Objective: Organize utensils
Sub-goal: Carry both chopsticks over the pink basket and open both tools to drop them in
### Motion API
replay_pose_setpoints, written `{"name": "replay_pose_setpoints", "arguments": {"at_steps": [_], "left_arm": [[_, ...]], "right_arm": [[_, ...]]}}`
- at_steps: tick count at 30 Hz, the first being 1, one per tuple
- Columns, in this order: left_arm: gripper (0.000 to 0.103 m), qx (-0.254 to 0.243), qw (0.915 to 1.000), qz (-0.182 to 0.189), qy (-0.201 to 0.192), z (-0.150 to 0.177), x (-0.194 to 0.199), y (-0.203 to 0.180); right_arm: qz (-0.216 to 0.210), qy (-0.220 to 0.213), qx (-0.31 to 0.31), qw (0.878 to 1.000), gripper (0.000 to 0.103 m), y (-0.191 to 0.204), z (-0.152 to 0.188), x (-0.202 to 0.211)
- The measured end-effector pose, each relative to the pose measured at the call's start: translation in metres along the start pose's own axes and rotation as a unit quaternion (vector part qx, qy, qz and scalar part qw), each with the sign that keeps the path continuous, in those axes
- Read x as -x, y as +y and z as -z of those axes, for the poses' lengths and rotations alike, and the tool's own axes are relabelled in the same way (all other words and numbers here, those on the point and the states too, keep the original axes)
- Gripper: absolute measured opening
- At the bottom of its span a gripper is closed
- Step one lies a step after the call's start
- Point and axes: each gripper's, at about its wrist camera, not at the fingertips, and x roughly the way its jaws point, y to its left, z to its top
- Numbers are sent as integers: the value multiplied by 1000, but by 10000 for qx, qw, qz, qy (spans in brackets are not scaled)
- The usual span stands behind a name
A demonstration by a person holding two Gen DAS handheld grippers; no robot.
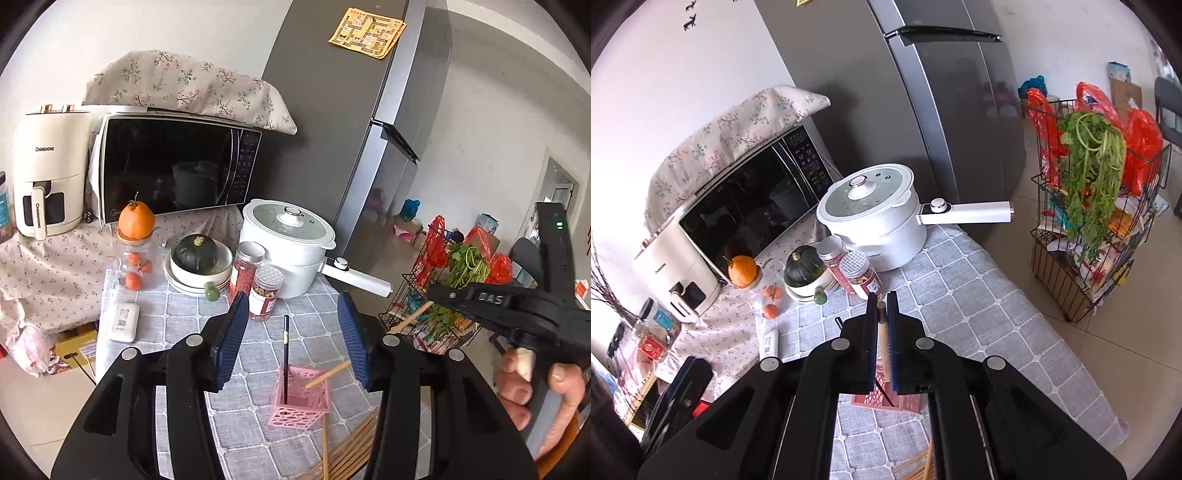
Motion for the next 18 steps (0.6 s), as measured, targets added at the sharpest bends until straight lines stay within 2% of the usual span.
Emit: {"name": "replay_pose_setpoints", "arguments": {"at_steps": [2,4,8,9,14,16,18], "left_arm": [[47,43,10000,-12,-1,0,1,3],[47,67,10000,-30,52,1,-2,4],[49,-45,9997,-72,210,6,-7,1],[51,-67,9996,-91,246,8,-8,0],[68,-173,9986,-167,470,18,-15,-12],[83,-220,9981,-204,543,24,-16,-17],[94,-272,9969,-229,703,31,-19,-23]], "right_arm": [[-34,145,104,9998,9,5,-3,-15],[9,141,-59,9999,32,1,-6,-24],[33,-6,-265,9996,43,-13,-2,-18],[109,-64,-268,9996,51,-16,0,-15],[447,-220,-384,9980,72,-41,20,-2],[624,-290,-538,9962,87,-58,35,5],[735,-317,-710,9943,93,-77,49,10]]}}
